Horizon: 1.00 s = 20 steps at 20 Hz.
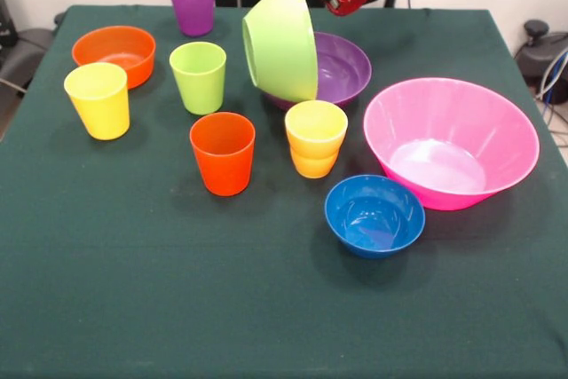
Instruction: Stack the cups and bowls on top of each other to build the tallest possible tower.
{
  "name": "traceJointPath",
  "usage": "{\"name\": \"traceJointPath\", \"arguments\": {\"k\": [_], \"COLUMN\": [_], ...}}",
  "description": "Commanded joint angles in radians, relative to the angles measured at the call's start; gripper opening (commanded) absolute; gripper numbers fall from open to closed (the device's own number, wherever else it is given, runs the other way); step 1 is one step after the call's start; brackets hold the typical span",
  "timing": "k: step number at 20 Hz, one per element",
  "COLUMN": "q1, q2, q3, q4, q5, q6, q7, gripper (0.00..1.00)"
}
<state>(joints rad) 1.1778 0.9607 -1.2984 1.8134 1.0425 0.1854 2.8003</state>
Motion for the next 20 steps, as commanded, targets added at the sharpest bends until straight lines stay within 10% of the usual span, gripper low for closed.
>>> {"name": "traceJointPath", "arguments": {"k": [1, 20], "q1": [-0.003, -0.02], "q2": [0.058, 0.224], "q3": [0.055, -0.16], "q4": [-0.206, -0.258], "q5": [0.016, -0.022], "q6": [0.096, 0.326], "q7": [0.244, 0.373], "gripper": [0.0, 0.0]}}
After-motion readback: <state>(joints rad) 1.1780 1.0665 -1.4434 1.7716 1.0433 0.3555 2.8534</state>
